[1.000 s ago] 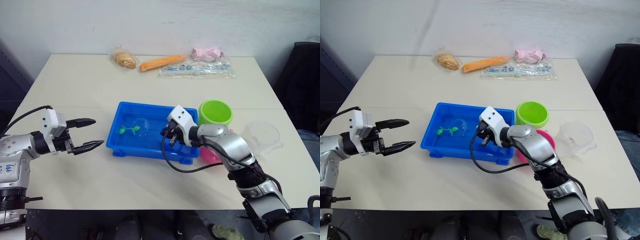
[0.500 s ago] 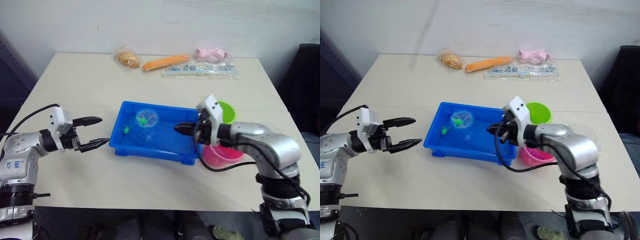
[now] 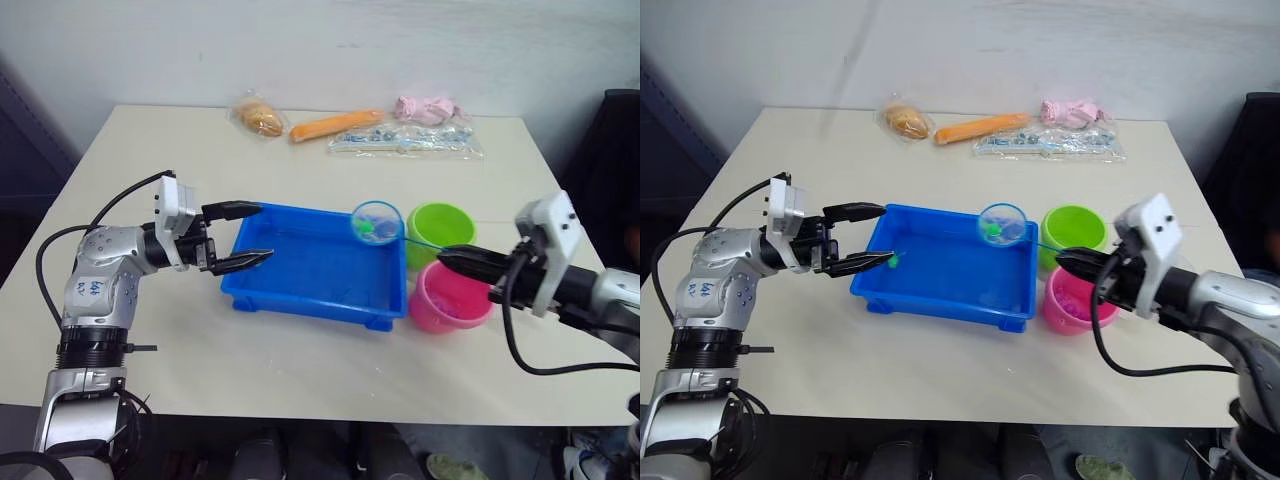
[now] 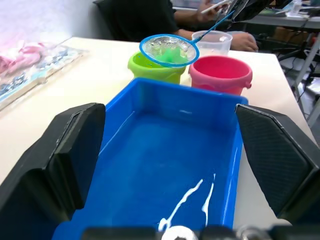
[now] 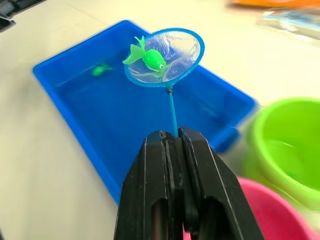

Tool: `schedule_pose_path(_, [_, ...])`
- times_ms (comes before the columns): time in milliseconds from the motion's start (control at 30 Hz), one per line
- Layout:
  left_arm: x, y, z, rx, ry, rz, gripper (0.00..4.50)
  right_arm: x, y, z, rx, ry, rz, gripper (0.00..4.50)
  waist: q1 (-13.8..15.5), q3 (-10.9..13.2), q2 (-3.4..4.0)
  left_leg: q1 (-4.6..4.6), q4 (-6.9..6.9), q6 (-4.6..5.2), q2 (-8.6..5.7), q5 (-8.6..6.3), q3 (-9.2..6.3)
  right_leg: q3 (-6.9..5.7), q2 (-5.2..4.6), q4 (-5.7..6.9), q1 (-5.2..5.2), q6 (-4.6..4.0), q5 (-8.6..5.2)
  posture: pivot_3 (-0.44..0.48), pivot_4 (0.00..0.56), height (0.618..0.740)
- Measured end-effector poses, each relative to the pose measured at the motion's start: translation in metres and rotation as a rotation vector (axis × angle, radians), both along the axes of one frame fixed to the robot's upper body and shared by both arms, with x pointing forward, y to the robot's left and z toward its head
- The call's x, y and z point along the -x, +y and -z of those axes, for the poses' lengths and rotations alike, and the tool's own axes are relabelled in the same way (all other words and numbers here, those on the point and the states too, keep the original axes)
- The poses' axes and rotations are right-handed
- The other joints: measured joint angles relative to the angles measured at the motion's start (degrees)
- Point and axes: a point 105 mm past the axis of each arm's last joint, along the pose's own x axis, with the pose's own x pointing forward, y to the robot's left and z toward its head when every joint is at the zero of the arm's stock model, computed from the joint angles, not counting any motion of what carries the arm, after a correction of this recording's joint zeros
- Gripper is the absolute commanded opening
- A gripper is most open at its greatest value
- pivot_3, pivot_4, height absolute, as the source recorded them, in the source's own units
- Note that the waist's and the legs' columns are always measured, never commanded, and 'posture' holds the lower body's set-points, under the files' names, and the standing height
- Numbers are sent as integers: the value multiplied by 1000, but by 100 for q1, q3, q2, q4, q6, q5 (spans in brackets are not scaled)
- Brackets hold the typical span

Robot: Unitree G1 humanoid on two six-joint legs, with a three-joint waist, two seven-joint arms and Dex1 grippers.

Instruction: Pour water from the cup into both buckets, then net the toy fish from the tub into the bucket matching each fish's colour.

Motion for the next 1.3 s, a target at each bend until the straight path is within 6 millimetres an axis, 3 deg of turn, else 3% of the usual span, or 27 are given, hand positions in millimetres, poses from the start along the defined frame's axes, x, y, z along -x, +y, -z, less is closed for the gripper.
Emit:
schedule_pose_path(200, [1, -13, 6, 15, 21, 45, 4462, 6, -42, 2, 75, -42, 179, 0, 1, 0, 0, 8, 2, -2, -4, 2, 2, 4, 5, -12, 4, 1, 0, 0, 150, 740])
schedule_pose_path(400, [2, -22, 10, 31, 34, 73, 4462, -10, -69, 8, 204, -150, 335, 0, -1, 0, 0, 11, 4, -6, -7, 5, 5, 10, 7, -10, 3, 2, 1, 0, 150, 740])
schedule_pose_path(667, [2, -23, 14, 38, 43, 72, 4462, -27, -68, 21, 437, -274, 312, 0, 1, 0, 0, 12, 5, -7, -8, 6, 6, 10, 7, -10, 3, 3, 1, 0, 150, 740])
schedule_pose_path(867, [2, -23, 17, 42, 46, 63, 4462, -36, -76, 16, 685, -431, 281, 0, 5, 0, 0, 12, 5, -8, -9, 7, 5, 9, 7, -11, 3, 3, 1, 0, 150, 740])
schedule_pose_path(1300, [2, -22, 22, 56, 43, 27, 4462, -35, -67, 18, 1193, -788, 109, 0, 1, 0, 1, 15, 7, -17, -6, 12, 8, 11, 6, -7, 4, 3, 1, 0, 150, 740])
